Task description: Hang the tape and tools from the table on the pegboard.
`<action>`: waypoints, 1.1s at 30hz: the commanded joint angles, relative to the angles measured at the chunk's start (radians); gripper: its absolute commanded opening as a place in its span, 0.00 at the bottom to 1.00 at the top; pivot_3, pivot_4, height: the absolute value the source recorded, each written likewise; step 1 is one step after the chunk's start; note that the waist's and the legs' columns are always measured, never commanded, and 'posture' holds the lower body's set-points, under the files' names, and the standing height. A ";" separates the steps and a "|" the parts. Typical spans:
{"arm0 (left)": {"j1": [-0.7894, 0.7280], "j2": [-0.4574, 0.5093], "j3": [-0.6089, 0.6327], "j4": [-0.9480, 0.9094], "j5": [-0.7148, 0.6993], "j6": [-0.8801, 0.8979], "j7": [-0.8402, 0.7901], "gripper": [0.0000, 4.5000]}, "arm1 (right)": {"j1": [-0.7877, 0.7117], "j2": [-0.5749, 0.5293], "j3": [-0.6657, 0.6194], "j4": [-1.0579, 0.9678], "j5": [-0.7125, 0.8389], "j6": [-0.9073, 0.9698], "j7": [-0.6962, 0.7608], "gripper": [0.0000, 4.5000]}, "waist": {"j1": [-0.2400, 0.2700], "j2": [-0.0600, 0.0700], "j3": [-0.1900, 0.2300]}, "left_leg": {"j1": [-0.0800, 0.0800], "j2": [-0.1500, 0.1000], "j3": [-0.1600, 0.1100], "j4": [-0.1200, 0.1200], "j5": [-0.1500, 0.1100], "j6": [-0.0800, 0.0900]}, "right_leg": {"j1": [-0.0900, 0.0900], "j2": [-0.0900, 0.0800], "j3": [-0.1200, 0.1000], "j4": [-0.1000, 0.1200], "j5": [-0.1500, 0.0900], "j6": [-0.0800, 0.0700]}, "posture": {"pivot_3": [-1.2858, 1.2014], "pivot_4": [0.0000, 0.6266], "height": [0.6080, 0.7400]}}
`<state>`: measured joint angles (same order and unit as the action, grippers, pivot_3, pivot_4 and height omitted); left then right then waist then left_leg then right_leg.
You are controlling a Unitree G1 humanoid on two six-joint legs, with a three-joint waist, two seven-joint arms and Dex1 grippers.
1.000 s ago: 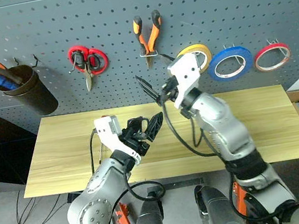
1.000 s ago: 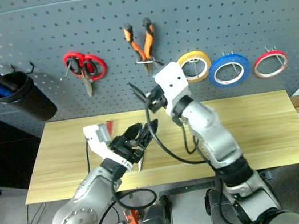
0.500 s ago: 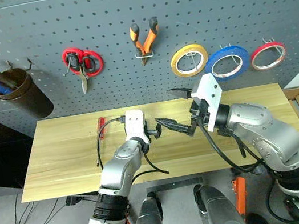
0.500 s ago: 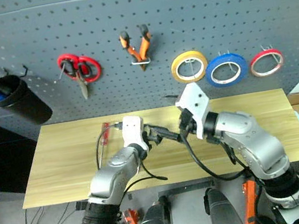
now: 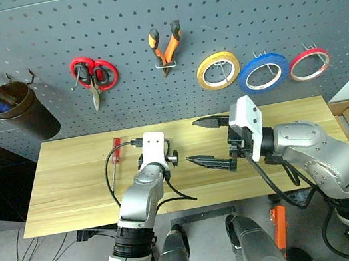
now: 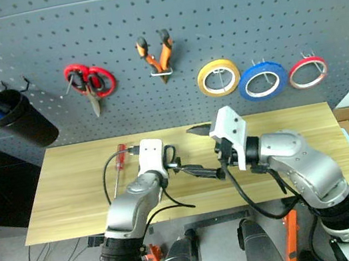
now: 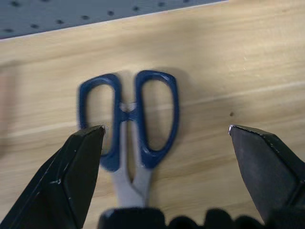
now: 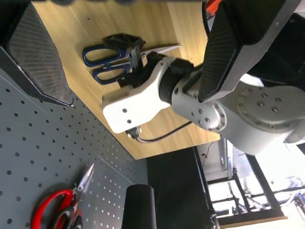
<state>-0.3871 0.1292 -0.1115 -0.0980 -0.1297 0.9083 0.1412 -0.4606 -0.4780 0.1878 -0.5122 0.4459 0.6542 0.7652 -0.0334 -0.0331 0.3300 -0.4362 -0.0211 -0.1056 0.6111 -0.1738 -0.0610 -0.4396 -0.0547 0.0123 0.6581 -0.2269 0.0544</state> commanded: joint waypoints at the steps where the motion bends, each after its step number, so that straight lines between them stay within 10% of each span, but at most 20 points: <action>1: 0.045 -0.018 0.029 -0.121 0.029 0.089 0.030 1.00 | -0.020 -0.009 -0.018 -0.019 0.025 -0.019 0.022 1.00 | 0.000 0.000 0.000 | 0.000 0.000 0.000 0.000 0.000 0.000 | 0.000 0.000 0.000 0.000 0.000 0.000 | 0.51 0.56 1.00; 33: 0.040 0.041 0.077 0.129 0.055 0.030 -0.177 1.00 | 0.042 -0.103 0.054 0.082 -0.146 -0.171 0.120 1.00 | 0.005 -0.005 0.020 | 0.000 0.000 0.000 -0.001 0.000 0.000 | 0.000 0.000 0.000 -0.002 0.000 0.000 | 0.51 0.62 1.00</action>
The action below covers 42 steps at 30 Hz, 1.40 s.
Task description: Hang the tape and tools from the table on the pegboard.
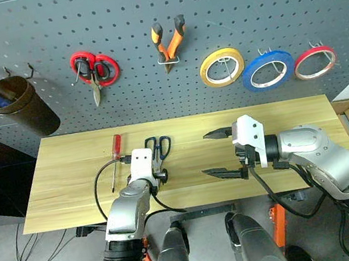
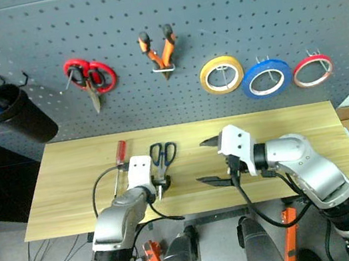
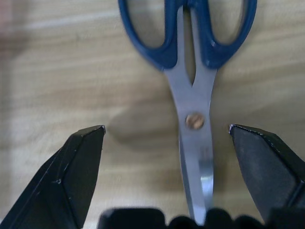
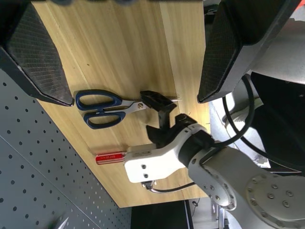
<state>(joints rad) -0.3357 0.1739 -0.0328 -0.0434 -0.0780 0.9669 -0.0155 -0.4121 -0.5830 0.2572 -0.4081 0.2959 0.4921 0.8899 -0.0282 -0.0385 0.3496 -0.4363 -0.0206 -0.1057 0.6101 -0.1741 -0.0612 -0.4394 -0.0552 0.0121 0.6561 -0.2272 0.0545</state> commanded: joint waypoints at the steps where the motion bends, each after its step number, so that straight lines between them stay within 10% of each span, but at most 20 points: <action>1: -0.022 -0.003 0.001 0.093 0.003 -0.038 -0.027 1.00 | -0.008 0.002 -0.016 -0.024 0.004 -0.007 -0.005 1.00 | 0.000 0.000 0.000 | 0.000 0.000 0.000 0.000 0.000 0.000 | 0.000 0.000 0.000 0.000 0.000 0.000 | 0.51 0.62 1.00; 8: -0.032 0.013 0.010 0.117 0.012 -0.062 -0.051 0.88 | -0.011 0.000 -0.017 -0.032 0.005 -0.001 -0.009 1.00 | -0.001 0.000 0.000 | 0.000 0.000 0.000 -0.001 0.000 0.000 | 0.000 0.000 0.000 0.000 0.000 0.000 | 0.51 0.61 1.00; 18: -0.018 0.013 0.019 0.090 0.016 -0.053 -0.045 0.14 | -0.023 0.003 -0.019 -0.015 0.004 -0.009 -0.013 1.00 | -0.002 0.000 0.000 | 0.000 0.000 0.000 -0.001 0.000 0.000 | 0.000 0.000 0.000 0.000 0.000 0.000 | 0.51 0.59 1.00; 42: 0.151 -0.049 -0.006 -0.337 -0.022 -0.198 -0.083 0.13 | -0.031 0.142 -0.133 -0.069 0.130 0.135 -0.176 1.00 | 0.003 0.000 0.000 | -0.004 0.000 -0.002 -0.001 0.000 -0.001 | -0.001 0.000 -0.001 -0.007 0.002 0.002 | 0.54 0.50 1.00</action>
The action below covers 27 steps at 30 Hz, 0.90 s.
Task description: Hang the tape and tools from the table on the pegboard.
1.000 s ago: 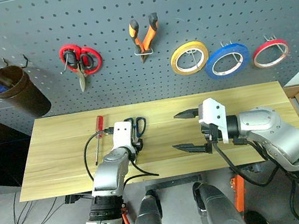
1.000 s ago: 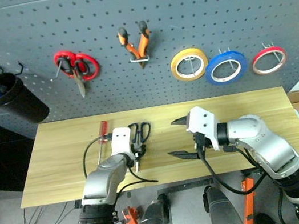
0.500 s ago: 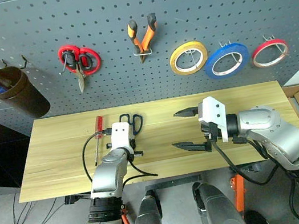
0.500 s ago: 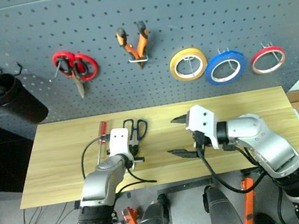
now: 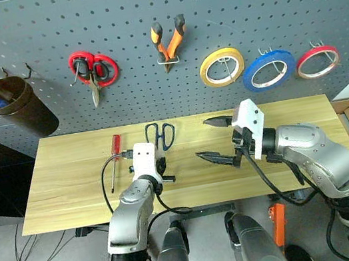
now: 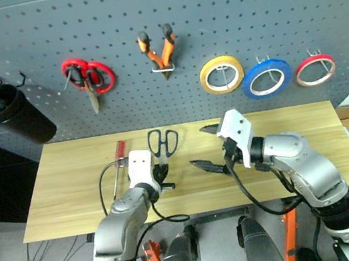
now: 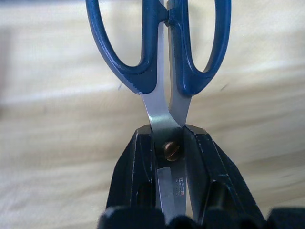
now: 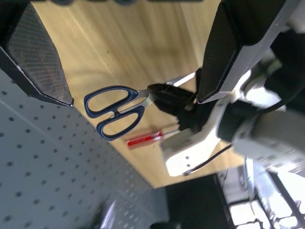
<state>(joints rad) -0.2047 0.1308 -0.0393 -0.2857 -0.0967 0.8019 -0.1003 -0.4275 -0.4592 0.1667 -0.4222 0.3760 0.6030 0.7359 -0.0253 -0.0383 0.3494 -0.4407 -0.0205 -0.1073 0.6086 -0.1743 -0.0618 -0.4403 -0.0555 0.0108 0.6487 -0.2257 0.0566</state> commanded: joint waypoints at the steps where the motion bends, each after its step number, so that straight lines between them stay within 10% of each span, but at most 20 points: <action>1: 0.032 -0.004 -0.002 -0.120 0.001 -0.036 0.005 0.13 | -0.018 0.031 -0.055 -0.059 0.067 0.038 -0.035 1.00 | 0.002 0.000 0.000 | 0.000 0.000 0.000 0.000 0.000 0.000 | 0.000 0.000 0.000 0.000 0.000 0.000 | 0.54 0.49 1.00; 27: 0.190 0.034 0.038 -0.317 0.113 -0.479 0.050 0.13 | -0.213 0.237 -0.229 -0.105 0.352 0.051 -0.284 1.00 | 0.052 0.002 -0.064 | -0.001 0.000 -0.001 0.001 0.000 0.000 | 0.000 0.000 -0.002 -0.002 0.005 -0.005 | 0.58 0.29 1.00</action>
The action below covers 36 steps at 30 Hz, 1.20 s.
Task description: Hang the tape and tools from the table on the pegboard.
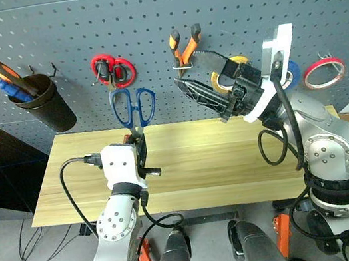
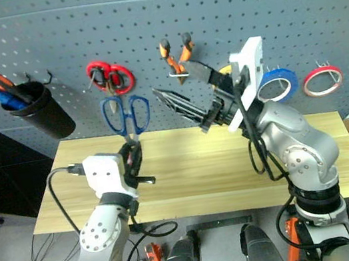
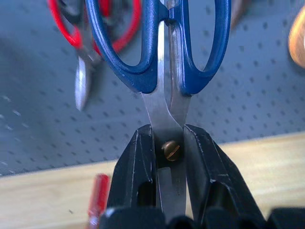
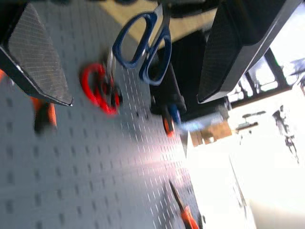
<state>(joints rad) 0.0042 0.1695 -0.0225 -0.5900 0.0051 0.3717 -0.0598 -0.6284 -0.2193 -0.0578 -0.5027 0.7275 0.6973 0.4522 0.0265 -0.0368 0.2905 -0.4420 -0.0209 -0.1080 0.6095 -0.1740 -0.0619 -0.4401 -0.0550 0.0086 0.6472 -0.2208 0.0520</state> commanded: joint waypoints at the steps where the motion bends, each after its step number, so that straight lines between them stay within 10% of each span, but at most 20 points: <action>1: -0.028 -0.006 0.027 -0.003 0.011 -0.055 0.013 0.13 | -0.012 -0.004 0.001 -0.020 -0.004 -0.049 0.001 1.00 | 0.000 0.000 -0.009 | 0.000 0.000 0.000 0.000 0.000 0.000 | 0.000 0.000 0.000 0.000 0.000 0.000 | 0.58 0.29 1.00; 36: -0.305 -0.054 0.156 0.278 -0.149 -0.011 0.009 0.13 | 0.009 -0.039 0.035 -0.001 -0.079 -0.099 -0.026 1.00 | -0.001 0.000 -0.018 | 0.010 0.000 0.000 0.004 0.001 0.002 | 0.011 0.001 0.000 0.002 0.003 -0.002 | 0.57 0.32 1.00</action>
<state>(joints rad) -0.2757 0.1150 0.1234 -0.3048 -0.1218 0.3677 -0.0398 -0.6165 -0.2541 -0.0158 -0.4658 0.6475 0.6188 0.4306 0.0254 -0.0365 0.2726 -0.4323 -0.0207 -0.1078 0.6133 -0.1728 -0.0603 -0.4293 -0.0540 0.0087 0.6497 -0.2178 0.0503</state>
